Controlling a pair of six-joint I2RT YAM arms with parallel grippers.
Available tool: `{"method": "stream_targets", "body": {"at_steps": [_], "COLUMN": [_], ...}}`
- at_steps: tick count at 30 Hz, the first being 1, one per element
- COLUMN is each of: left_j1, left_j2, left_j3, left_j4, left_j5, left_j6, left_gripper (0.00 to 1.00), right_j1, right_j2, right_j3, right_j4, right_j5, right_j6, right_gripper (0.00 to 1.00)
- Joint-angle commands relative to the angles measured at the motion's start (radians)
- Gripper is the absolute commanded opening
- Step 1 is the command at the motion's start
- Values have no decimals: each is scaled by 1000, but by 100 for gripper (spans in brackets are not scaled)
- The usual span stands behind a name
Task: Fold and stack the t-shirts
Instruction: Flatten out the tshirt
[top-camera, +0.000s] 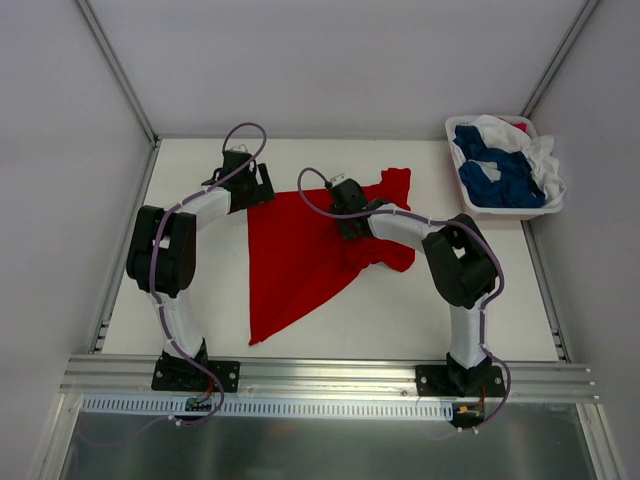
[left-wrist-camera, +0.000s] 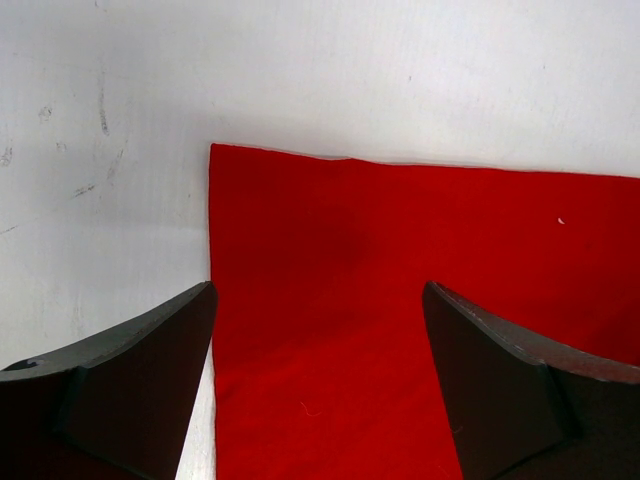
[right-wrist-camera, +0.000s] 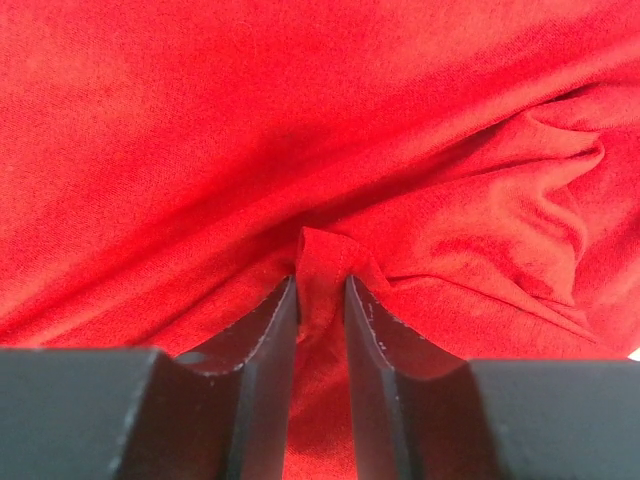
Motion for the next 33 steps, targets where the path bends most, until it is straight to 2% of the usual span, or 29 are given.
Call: {"method": "stream_targets", "body": {"at_steps": [1, 6, 13, 15, 26, 33], "left_j1": [5, 5, 5, 5, 3, 3], "left_j2": [-53, -52, -52, -53, -56, -55], "left_j3": [-9, -9, -10, -10, -12, -10], "left_j4": [20, 21, 23, 23, 23, 23], "left_j5": [25, 31, 34, 37, 42, 42], "left_j6": [-3, -4, -6, -7, -11, -9], "left_gripper": [85, 85, 85, 85, 84, 85], "right_j1": [-1, -1, -1, -1, 6, 17], "right_j2": [-50, -53, -91, -108, -300, -528], "right_j3": [10, 15, 21, 25, 2, -96], "right_j4": [14, 10, -15, -25, -108, -191], "right_j5": [15, 14, 29, 37, 122, 234], "right_j6": [0, 0, 0, -3, -7, 59], "right_gripper": [28, 20, 2, 0, 0, 0]}}
